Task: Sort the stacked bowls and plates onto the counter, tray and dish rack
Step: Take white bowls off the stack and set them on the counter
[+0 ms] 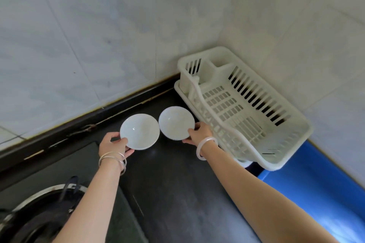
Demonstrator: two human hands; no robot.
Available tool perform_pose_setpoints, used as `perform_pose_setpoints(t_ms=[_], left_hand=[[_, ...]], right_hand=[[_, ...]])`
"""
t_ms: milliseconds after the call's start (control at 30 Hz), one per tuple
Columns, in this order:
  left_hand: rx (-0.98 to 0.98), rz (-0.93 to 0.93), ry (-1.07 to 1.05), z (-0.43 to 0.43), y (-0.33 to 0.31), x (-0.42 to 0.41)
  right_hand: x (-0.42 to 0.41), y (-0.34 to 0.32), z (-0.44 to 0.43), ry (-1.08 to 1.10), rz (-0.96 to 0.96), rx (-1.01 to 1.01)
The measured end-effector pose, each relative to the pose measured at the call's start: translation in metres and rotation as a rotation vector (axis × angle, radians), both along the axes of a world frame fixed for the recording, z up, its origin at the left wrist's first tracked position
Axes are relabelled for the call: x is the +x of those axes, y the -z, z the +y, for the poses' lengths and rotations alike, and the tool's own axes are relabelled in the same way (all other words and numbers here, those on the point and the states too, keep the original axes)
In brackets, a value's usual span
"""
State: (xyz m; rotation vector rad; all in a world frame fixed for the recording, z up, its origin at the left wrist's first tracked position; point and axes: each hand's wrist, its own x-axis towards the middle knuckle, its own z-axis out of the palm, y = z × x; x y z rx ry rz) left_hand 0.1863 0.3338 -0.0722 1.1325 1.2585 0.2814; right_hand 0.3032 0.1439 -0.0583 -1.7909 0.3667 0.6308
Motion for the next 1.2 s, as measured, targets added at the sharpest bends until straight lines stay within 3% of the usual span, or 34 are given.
perform_pose_setpoints(t_ms=[400,533,700,1200], left_hand=[[0.006,0.002,-0.019,0.011,0.011,0.003],[-0.045,-0.031,-0.032,0.009,0.012,0.002],[-0.275,-0.139,-0.052,0.004,0.017,-0.006],[-0.309,-0.218,-0.294,0.006,0.014,0.02]], right_hand=[[0.01,0.03,0.018,0.037,-0.013,-0.033],[0.007,0.029,0.019,0.099,0.036,0.052],[-0.009,0.036,0.016,0.263,0.082,0.282],[0.018,0.032,0.069,0.326,0.078,0.423]])
